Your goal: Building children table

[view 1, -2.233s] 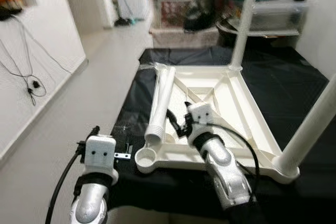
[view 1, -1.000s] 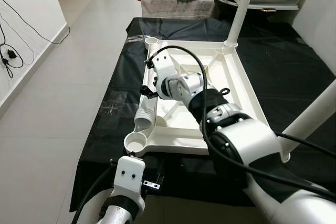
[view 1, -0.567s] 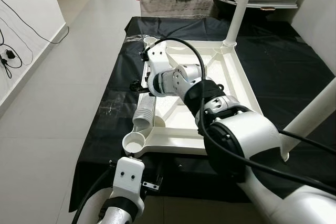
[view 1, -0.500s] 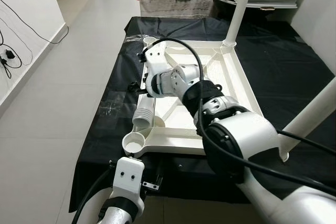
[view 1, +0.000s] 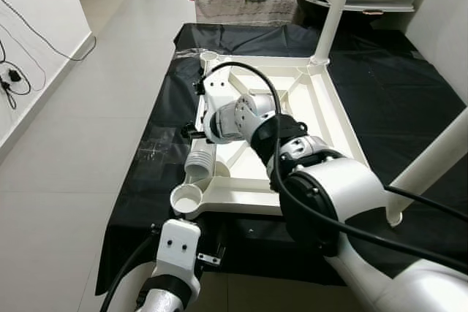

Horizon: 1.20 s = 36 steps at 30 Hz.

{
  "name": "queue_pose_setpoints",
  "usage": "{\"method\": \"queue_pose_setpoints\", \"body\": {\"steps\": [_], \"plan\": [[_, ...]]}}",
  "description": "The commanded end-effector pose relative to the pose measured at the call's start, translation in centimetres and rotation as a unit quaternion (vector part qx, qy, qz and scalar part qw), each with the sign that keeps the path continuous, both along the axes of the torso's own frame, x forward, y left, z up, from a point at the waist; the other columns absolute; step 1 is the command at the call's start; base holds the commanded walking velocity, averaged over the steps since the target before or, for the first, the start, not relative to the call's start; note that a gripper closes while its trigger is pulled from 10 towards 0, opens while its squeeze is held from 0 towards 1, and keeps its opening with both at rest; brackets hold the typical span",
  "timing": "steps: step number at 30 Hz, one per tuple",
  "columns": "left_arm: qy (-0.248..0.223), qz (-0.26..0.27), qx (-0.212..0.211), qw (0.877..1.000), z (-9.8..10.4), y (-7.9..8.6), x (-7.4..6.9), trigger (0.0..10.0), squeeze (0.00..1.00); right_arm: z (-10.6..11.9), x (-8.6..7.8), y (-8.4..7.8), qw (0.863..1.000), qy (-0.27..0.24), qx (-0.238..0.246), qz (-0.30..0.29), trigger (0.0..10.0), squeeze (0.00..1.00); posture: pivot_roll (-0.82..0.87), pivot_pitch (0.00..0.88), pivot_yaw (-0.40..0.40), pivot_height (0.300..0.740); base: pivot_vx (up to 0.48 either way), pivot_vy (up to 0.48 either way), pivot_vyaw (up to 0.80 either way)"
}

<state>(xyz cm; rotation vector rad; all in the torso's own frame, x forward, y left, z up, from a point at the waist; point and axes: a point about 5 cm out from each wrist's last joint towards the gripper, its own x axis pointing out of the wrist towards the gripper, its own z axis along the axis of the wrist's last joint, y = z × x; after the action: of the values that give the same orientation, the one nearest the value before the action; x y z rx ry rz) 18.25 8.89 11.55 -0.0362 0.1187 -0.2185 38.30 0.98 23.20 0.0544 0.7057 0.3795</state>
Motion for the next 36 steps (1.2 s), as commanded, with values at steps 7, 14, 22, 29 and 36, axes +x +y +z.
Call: {"method": "queue_pose_setpoints", "body": {"steps": [7, 14, 22, 29, 36], "plan": [[0.004, -0.012, -0.012, 1.0, 0.0, -1.0, -0.4, 10.0, 0.0, -1.8, -1.3, 1.3, 0.998, 0.058, -0.006, 0.004, 10.0, 0.0, -0.01, 0.115, -0.087, 0.74, 0.0, 0.0, 0.0], [0.004, -0.011, -0.014, 1.0, 0.1, -1.0, -0.5, 10.0, 0.0, -3.2, -1.9, 1.7, 0.997, 0.078, -0.016, 0.002, 10.0, 0.0, -0.01, 0.124, -0.089, 0.74, 0.0, 0.0, 0.0], [0.004, -0.011, -0.016, 1.0, 0.2, -1.1, -0.6, 10.0, 0.0, -4.0, -1.9, 1.3, 0.996, 0.079, -0.034, -0.006, 6.6, 0.0, -0.01, 0.136, -0.093, 0.74, 0.0, 0.0, 0.0], [0.005, -0.01, -0.016, 1.0, 0.2, -1.1, -0.6, 10.0, 0.0, -4.2, -1.7, 0.8, 0.997, 0.07, -0.042, -0.013, 0.0, 0.0, -0.01, 0.137, -0.092, 0.74, 0.0, 0.0, 0.0], [0.005, -0.01, -0.016, 1.0, 0.2, -1.1, -0.6, 10.0, 0.0, -4.1, -1.4, 0.4, 0.997, 0.062, -0.039, -0.024, 0.0, 0.0, -0.01, 0.137, -0.087, 0.74, 0.0, 0.0, 0.0]]}}
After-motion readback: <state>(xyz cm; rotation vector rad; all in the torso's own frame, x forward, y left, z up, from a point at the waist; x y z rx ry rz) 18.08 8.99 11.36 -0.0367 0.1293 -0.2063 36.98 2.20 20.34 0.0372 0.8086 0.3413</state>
